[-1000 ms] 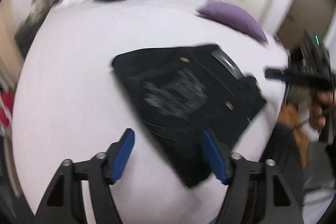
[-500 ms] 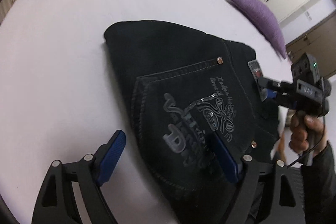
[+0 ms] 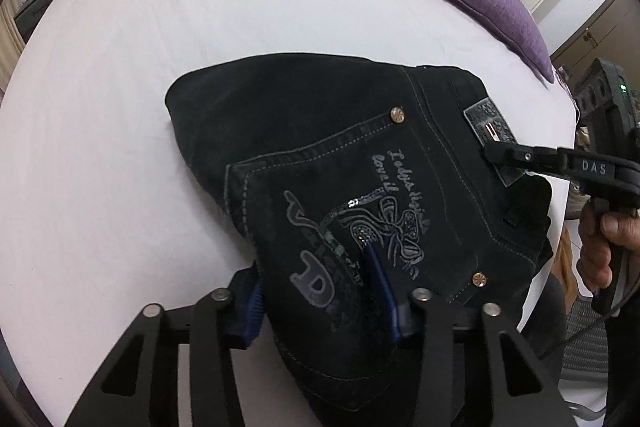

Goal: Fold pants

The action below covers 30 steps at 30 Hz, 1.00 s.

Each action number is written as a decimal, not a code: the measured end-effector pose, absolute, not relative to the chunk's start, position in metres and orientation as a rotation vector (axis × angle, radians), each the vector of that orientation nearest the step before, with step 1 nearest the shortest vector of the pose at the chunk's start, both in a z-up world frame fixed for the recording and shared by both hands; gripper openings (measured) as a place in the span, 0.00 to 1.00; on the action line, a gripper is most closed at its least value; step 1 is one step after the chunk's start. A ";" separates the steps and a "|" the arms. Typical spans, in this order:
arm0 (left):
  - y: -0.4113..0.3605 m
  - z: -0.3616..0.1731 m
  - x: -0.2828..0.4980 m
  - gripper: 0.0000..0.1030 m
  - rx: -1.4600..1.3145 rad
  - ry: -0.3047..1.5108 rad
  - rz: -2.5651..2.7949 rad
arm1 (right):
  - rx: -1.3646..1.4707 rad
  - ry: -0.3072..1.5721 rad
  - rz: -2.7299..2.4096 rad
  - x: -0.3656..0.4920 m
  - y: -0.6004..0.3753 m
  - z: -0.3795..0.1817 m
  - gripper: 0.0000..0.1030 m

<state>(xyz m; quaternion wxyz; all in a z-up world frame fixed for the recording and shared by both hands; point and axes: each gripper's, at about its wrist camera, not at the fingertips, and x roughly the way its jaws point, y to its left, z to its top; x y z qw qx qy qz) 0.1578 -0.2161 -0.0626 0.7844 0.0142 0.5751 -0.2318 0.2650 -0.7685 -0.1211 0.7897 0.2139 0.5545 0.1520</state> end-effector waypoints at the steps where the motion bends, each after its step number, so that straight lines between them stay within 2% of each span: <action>1: -0.216 -0.062 0.159 0.41 0.033 1.239 -0.499 | 0.443 1.191 0.321 0.263 -0.766 -0.118 0.18; 12: -0.197 -0.044 0.159 0.24 -0.029 1.212 -0.521 | 0.300 1.116 0.305 0.254 -0.727 -0.069 0.12; 17: -0.166 -0.010 0.170 0.23 -0.079 1.143 -0.505 | 0.243 1.053 0.377 0.264 -0.697 -0.021 0.12; 21: -0.125 0.020 0.199 0.23 -0.078 1.072 -0.452 | 0.241 1.011 0.433 0.305 -0.671 0.002 0.12; 25: -0.087 0.029 0.241 0.23 -0.032 1.033 -0.378 | 0.271 1.018 0.463 0.357 -0.646 -0.005 0.12; 30: -0.048 -0.002 0.287 0.23 -0.031 1.076 -0.304 | 0.367 1.091 0.473 0.426 -0.619 -0.056 0.12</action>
